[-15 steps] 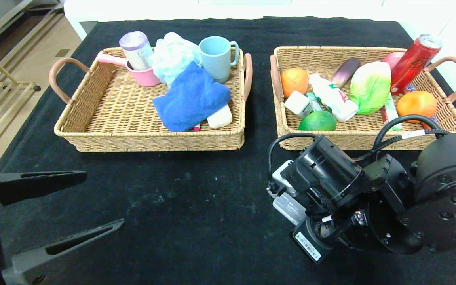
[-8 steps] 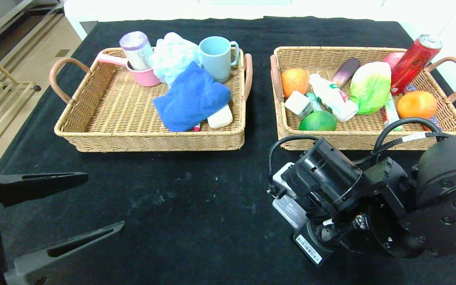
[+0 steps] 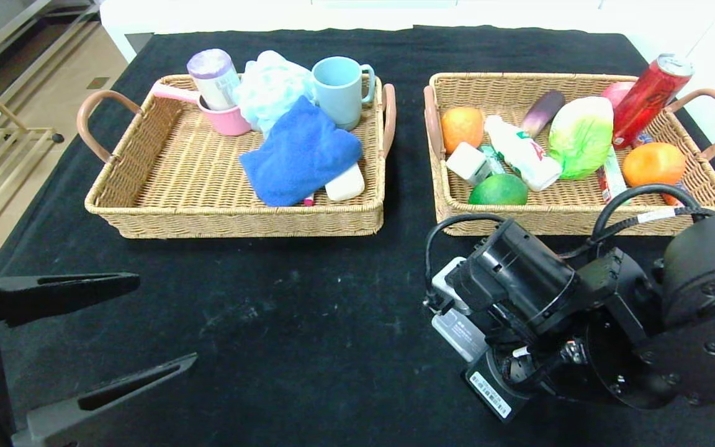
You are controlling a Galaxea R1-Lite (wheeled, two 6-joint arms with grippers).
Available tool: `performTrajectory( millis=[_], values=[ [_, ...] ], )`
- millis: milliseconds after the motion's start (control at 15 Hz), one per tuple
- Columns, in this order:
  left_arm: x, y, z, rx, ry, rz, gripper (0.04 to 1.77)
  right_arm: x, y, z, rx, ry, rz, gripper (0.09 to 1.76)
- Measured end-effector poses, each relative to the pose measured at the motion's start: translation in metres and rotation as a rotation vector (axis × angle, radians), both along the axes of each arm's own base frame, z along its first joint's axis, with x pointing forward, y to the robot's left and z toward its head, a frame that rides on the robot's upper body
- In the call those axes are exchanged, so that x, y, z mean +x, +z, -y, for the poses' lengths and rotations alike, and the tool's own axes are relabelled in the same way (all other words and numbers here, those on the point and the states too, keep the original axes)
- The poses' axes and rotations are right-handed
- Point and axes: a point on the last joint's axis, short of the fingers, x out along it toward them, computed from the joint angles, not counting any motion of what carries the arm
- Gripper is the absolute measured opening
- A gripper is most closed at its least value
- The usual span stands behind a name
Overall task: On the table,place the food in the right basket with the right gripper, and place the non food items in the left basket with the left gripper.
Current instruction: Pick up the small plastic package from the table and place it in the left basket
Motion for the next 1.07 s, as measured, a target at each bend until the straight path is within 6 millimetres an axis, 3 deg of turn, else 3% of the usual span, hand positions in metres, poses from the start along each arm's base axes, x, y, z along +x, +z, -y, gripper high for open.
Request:
performTrajectory(
  millis=[400,867,1067],
  values=[
    [0.000,0.000,0.000,0.003,-0.001,0.002,1.72,-0.011,0.031,-0.002,0.146,0.019,0.110,0.66],
    [-0.003,0.004,-0.002,-0.007,0.002,0.025,1.72,0.006,0.069,-0.042,0.524,0.076,0.433,0.66],
    [-0.006,0.007,-0.004,-0.015,0.002,0.041,1.72,0.016,0.072,-0.055,0.566,0.098,0.503,0.66]
  ],
)
